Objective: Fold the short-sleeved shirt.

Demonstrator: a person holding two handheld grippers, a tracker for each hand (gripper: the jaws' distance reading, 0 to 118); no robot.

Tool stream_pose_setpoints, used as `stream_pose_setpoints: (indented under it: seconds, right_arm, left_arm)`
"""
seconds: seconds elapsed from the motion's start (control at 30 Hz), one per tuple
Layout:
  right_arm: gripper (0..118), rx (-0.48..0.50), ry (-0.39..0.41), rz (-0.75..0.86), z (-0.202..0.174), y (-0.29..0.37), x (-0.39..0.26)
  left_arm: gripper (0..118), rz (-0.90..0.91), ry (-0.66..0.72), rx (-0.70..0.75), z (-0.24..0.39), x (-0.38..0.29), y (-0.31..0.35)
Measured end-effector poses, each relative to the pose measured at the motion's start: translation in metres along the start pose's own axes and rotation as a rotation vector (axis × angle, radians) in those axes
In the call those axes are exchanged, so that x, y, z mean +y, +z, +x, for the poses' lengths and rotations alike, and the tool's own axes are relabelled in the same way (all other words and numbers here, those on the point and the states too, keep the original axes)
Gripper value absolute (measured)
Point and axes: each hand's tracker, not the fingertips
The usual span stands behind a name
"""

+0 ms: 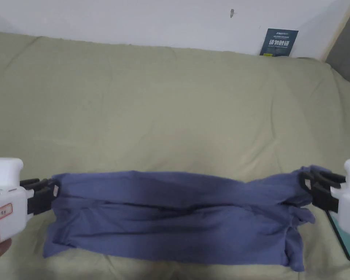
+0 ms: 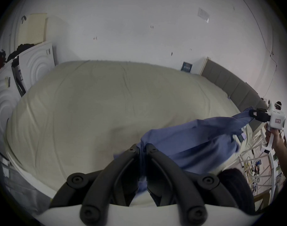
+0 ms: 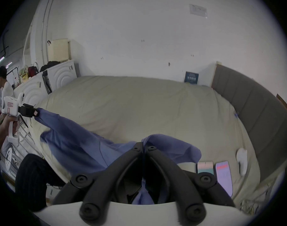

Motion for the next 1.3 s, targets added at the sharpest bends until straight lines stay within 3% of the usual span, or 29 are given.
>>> stream_pose_setpoints:
  seconds: [0.27,0.3,0.33,0.37,0.4,0.43,0.47,0.6,0.7,0.73,0.77,0.8,0.83,0.87,0.93,1.03,1.07,1.1,1.13,1.17,1.23,1.3]
  right_arm:
    - [2,-0.065,-0.196,-0.175,0.000,-0.013,-0.111]
    - [3,-0.069,-0.213,-0.174,0.001,-0.016,-0.113]
    - [10,-0.077,-0.222,-0.168,0.001,-0.017,-0.114]
    - [36,-0.092,-0.241,-0.148,0.002,-0.017,-0.114]
    - [73,-0.099,-0.271,-0.123,0.004,-0.016,-0.113]
    - [110,-0.082,-0.302,-0.125,0.006,-0.014,-0.111]
    - [118,-0.046,-0.342,-0.130,0.006,-0.008,-0.107]
    - [118,-0.026,-0.309,0.001,-0.017,0.037,-0.089]
    - [118,0.023,-0.318,-0.003,-0.045,0.064,-0.079]
    - [114,0.065,-0.331,-0.004,-0.051,0.069,-0.078]
    - [99,0.104,-0.348,0.025,-0.060,0.074,-0.078]
    - [64,0.107,-0.352,0.032,-0.066,0.077,-0.077]
    - [9,0.086,-0.345,0.021,-0.074,0.077,-0.076]
    - [0,0.079,-0.341,0.034,-0.080,0.080,-0.077]
    - [0,0.214,-0.367,0.029,-0.092,0.081,-0.069]
    - [0,0.166,-0.351,0.011,-0.106,0.080,-0.060]
    - [0,0.160,-0.341,-0.005,-0.109,0.078,-0.057]
    - [0,0.158,-0.335,-0.004,-0.112,0.078,-0.056]
    - [0,0.163,-0.328,0.003,-0.114,0.079,-0.055]
    - [0,0.173,-0.327,0.008,-0.115,0.080,-0.053]
    - [0,0.174,-0.343,0.011,-0.118,0.079,-0.049]
    - [0,0.162,-0.354,0.016,-0.122,0.080,-0.044]
  left_arm:
    - [8,-0.150,0.028,0.039,-0.009,-0.074,-0.029]
    - [13,-0.138,0.029,0.042,-0.011,-0.076,-0.033]
    - [53,-0.116,0.031,0.029,-0.012,-0.075,-0.034]
    - [93,-0.113,0.037,0.024,-0.014,-0.074,-0.036]
    - [117,-0.120,0.044,0.019,-0.015,-0.071,-0.036]
    - [118,-0.120,0.041,0.011,-0.014,-0.070,-0.030]
    - [118,-0.051,0.037,-0.028,-0.012,-0.067,-0.015]
    - [118,0.067,0.047,-0.015,-0.014,-0.066,0.040]
    - [118,0.089,0.082,0.021,-0.020,-0.073,0.067]
    - [118,0.096,0.085,0.031,-0.018,-0.074,0.072]
    - [116,0.089,0.101,0.038,-0.023,-0.074,0.074]
    - [105,0.054,0.138,0.026,-0.029,-0.074,0.075]
    - [50,0.033,0.179,0.017,-0.037,-0.073,0.072]
    - [1,0.030,0.208,0.043,-0.041,-0.071,0.066]
    - [1,0.043,0.232,-0.001,-0.059,-0.071,0.057]
    - [2,0.005,0.338,-0.102,-0.086,-0.068,0.035]
    - [8,-0.011,0.411,-0.188,-0.101,-0.069,0.024]
    - [32,-0.026,0.494,-0.289,-0.115,-0.070,0.013]
    - [89,-0.068,0.561,-0.400,-0.132,-0.074,-0.003]
    - [118,-0.066,0.583,-0.494,-0.141,-0.078,-0.019]
    - [118,-0.127,0.623,-0.692,-0.159,-0.087,-0.046]
    - [118,-0.278,0.686,-0.796,-0.170,-0.092,-0.085]
